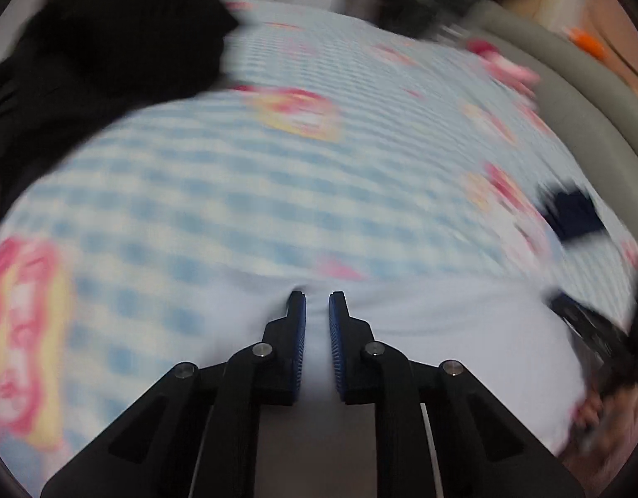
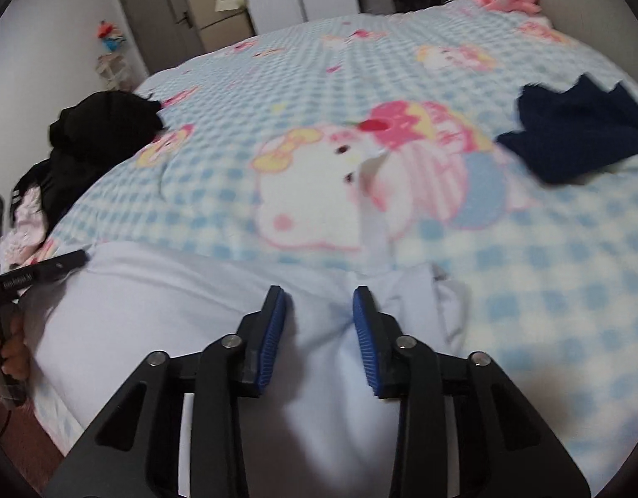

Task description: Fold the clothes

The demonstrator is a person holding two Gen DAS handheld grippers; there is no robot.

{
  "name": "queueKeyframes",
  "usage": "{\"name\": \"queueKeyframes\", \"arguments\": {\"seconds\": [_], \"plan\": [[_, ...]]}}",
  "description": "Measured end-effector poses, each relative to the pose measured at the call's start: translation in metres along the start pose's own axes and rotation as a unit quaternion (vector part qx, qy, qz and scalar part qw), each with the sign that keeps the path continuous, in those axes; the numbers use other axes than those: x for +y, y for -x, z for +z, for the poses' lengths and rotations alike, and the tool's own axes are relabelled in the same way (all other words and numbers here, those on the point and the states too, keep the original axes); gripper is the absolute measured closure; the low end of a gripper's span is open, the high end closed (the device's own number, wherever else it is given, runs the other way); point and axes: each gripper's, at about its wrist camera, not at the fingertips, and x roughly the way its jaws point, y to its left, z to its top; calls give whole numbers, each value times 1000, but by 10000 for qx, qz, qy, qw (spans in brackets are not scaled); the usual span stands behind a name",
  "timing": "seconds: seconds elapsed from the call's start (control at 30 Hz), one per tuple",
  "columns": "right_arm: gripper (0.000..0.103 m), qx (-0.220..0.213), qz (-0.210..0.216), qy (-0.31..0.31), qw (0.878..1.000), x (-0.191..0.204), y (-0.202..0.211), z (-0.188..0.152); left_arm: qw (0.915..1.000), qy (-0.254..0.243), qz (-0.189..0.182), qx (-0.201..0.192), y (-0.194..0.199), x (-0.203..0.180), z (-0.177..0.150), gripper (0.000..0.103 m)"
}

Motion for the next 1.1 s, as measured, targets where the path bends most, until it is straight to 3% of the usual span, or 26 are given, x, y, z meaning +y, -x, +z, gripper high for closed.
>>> {"name": "queueKeyframes", "arguments": {"seconds": [0.03,0.1,0.13,0.17,0.23,0.3,0.37,0.47,0.53,0.63,0.73,0.87,0.93,1.0,1.1], "plan": [[81,-54,5,-20,10000,0,5,-1,9996,262,8,-42,4,12,1,89],[96,-163,14,-61,9998,0,16,-4,9982,582,-32,-166,14,24,-1,74],[91,-217,19,-82,9997,0,22,-5,9970,742,-52,-227,19,30,-1,76],[78,-271,23,-102,9996,0,27,-6,9968,720,-70,-351,27,26,-3,76],[77,-380,33,-143,9992,0,38,-8,9970,176,-329,-682,48,-4,-10,75],[74,-488,42,-184,9986,0,49,-11,9942,-308,-688,-770,58,-36,-20,71],[69,-597,51,-225,9980,1,60,-13,9931,-437,-972,-486,48,-59,-32,68],[71,-607,-10,-205,9979,3,69,-18,9894,-503,-1359,61,27,-90,-53,68],[71,-460,-127,-110,9988,6,67,-24,9907,-899,-1022,94,21,-109,-65,68],[72,-238,-302,33,9993,12,65,-32,9918,-1102,-644,108,18,-109,-70,68],[73,-17,-477,176,9987,18,63,-40,9942,-793,-582,434,30,-73,-69,89],[75,38,-749,-21,9972,-3,79,-51,9977,-5,-544,395,56,-16,-74,89],[70,25,-1122,-74,9937,-14,85,-54,9976,382,-550,178,68,5,-74,90],[69,-81,-973,-323,9947,-24,92,-54,9968,628,-489,-70,79,19,-75,89],[69,-375,-712,-195,9966,-16,104,-52,9983,372,-399,-195,85,12,-80,81]]}}
